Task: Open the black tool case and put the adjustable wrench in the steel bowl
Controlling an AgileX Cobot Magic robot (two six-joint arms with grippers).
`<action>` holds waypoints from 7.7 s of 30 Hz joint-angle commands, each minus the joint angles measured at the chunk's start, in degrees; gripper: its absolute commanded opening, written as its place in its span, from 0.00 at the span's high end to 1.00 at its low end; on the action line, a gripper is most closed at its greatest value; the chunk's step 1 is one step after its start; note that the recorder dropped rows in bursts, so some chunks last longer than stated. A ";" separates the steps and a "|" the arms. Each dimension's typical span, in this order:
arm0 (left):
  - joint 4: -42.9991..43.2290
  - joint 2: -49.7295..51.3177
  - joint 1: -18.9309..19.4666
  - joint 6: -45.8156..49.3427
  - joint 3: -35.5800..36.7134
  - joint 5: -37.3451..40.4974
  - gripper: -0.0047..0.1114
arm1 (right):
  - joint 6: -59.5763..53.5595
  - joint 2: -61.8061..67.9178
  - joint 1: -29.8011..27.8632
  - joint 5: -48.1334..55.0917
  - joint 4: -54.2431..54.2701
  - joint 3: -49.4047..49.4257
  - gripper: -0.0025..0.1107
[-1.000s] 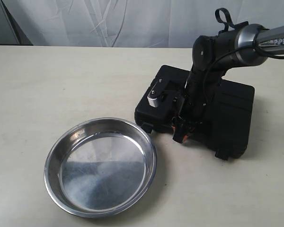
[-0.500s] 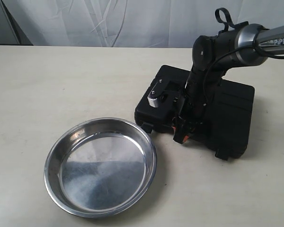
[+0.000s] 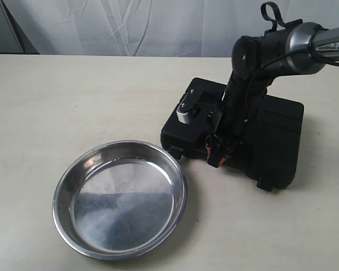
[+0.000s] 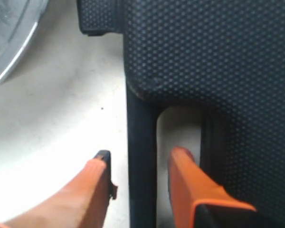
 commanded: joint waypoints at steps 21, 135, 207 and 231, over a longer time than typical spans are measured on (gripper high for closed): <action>0.26 0.29 -0.37 -0.25 -0.12 -0.48 0.96 | -0.12 0.17 -0.20 -0.52 -1.60 -0.26 0.68; 0.26 0.29 -0.37 -0.25 -0.12 -0.48 0.96 | 2.44 -12.05 -13.53 -49.64 -28.19 -0.26 0.98; 0.26 0.29 -0.37 -0.25 -0.12 -0.59 0.96 | 4.55 1.26 -1.14 -50.30 5.78 -9.51 0.99; 0.26 0.29 -0.37 -0.25 -0.12 -0.59 0.96 | 21.32 2.70 -11.38 18.19 4.61 -16.78 0.99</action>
